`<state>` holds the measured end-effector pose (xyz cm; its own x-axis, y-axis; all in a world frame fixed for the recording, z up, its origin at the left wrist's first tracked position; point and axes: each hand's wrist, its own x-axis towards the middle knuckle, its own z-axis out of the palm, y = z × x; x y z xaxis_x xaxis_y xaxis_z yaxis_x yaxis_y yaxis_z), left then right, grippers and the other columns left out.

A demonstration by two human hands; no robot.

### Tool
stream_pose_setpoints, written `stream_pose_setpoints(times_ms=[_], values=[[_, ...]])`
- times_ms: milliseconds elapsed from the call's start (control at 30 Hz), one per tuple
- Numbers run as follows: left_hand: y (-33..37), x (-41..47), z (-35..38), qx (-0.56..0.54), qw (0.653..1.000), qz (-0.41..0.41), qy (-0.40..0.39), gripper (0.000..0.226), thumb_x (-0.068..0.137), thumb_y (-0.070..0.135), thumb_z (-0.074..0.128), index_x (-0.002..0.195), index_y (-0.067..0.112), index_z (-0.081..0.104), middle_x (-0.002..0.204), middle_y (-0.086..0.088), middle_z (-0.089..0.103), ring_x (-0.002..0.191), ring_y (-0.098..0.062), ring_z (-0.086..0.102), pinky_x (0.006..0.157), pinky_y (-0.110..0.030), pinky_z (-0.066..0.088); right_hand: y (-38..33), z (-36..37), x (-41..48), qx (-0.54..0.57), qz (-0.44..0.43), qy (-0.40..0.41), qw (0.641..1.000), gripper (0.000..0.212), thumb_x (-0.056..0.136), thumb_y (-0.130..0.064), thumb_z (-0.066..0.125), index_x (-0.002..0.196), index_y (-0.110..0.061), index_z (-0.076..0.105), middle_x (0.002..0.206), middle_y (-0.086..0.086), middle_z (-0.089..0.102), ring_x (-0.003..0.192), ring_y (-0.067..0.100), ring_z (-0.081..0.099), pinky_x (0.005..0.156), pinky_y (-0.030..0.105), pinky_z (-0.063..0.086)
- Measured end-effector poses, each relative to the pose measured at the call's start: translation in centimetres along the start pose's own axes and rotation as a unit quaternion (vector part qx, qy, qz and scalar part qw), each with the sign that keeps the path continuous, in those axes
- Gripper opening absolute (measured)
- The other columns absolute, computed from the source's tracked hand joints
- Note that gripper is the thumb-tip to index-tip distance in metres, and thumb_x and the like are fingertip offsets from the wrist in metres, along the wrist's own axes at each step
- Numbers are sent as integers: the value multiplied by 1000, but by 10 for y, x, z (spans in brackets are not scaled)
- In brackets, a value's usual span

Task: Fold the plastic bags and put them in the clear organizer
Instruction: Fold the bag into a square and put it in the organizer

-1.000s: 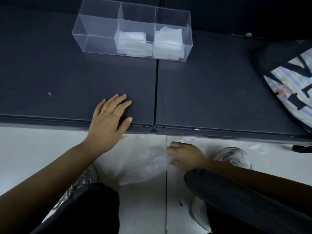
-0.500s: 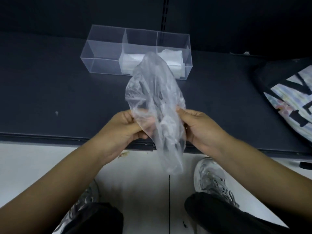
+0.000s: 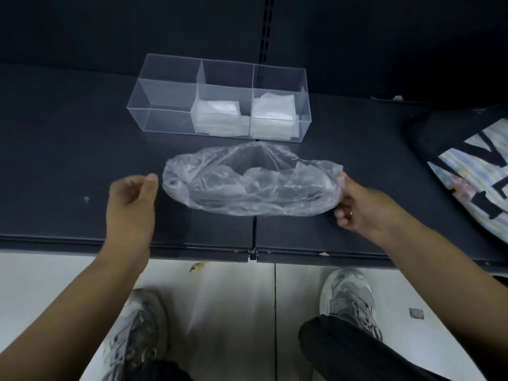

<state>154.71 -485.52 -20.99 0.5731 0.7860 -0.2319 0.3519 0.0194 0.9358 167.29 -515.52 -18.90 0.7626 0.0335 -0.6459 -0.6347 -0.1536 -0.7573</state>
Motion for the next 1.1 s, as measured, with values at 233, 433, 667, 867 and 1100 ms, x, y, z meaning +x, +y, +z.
stream_pose_setpoints(times_ms=[233,433,667,867,1100], values=[[50,-25,33,196,848,461,-171,27,101,18,41,108,8,65,106,5,57,103,-13,54,93,-25,41,-1,-2,-7,-248,-408,132,869,11,96,-30,54,99,-25,63,102,-6,51,88,-11,52,78,-1,34],[38,-21,78,350,811,336,-328,53,93,30,59,142,23,42,142,1,45,110,-18,56,96,-26,40,-7,18,3,-406,-325,-124,845,36,86,-26,69,121,-21,63,112,-8,54,103,-1,52,91,9,37],[2,-18,69,307,803,298,-416,20,76,25,79,83,36,64,116,19,47,89,4,51,77,-10,36,17,5,6,-419,-294,-212,833,26,75,-29,80,100,-31,71,124,-17,48,121,-2,45,104,18,32],[5,-18,59,168,871,217,-408,20,84,11,72,74,25,61,95,-5,64,74,-3,57,71,-15,47,24,-5,6,-407,-310,-210,833,8,77,-21,78,83,-21,73,124,-16,52,119,0,48,104,22,36],[36,-24,31,-20,932,99,-348,12,81,31,62,72,24,59,66,5,59,64,-7,53,59,-9,43,-4,-9,-9,-74,-330,-158,928,19,85,-27,61,70,-21,69,72,-7,69,71,3,62,72,14,48]])
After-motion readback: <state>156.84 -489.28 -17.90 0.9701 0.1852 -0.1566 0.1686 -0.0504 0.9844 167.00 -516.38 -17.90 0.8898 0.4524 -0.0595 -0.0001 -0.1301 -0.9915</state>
